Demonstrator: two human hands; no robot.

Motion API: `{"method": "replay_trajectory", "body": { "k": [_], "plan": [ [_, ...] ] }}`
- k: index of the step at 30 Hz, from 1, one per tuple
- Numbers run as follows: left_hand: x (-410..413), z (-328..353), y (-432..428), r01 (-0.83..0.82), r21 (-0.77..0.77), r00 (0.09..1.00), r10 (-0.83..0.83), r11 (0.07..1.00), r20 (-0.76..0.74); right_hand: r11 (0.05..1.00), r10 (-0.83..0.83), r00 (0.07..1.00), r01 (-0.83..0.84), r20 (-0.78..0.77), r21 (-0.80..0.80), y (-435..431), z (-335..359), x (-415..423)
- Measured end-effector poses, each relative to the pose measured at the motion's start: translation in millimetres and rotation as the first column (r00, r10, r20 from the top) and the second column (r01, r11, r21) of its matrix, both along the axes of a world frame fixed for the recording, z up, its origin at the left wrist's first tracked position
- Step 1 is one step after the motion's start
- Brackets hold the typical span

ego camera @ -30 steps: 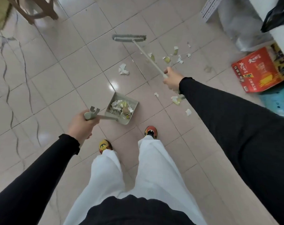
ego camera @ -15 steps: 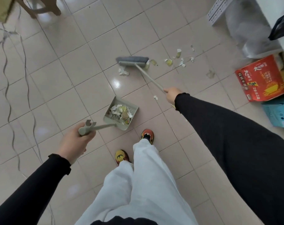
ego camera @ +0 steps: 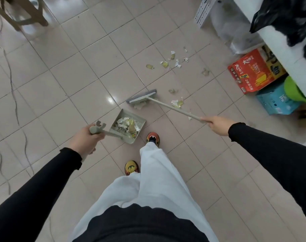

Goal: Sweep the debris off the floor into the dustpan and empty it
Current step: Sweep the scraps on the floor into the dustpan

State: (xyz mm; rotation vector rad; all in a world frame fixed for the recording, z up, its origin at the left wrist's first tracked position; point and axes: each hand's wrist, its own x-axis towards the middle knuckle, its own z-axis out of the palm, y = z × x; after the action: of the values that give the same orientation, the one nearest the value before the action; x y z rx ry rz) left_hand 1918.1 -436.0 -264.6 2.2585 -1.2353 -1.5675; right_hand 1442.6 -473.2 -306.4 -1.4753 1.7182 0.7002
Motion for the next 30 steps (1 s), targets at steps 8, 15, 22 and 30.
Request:
{"method": "replay_trajectory", "body": {
  "k": [8,15,22,30],
  "plan": [
    [2.2,-5.7,20.5,0.079,-0.021,0.997,-0.08,0.997,-0.026,0.844,-0.52,0.816,0.536,0.254,0.006,90.4,4.7,57.0],
    [-9.4,-5.8,7.8,0.096,-0.005,0.995,-0.096,0.995,-0.018,0.915,-0.398,0.9,0.376,0.177,0.147,109.4,-5.8,161.3],
    [-13.5,-4.2,-0.4,0.11,0.002,0.994,-0.11,0.994,-0.016,0.785,-0.62,0.702,0.56,0.35,0.266,191.5,59.2,135.8],
    [-16.5,-3.2,10.6,0.098,0.009,0.995,-0.098,0.995,-0.01,0.882,-0.466,0.838,0.467,0.285,0.069,167.6,33.2,165.1]
  ]
}}
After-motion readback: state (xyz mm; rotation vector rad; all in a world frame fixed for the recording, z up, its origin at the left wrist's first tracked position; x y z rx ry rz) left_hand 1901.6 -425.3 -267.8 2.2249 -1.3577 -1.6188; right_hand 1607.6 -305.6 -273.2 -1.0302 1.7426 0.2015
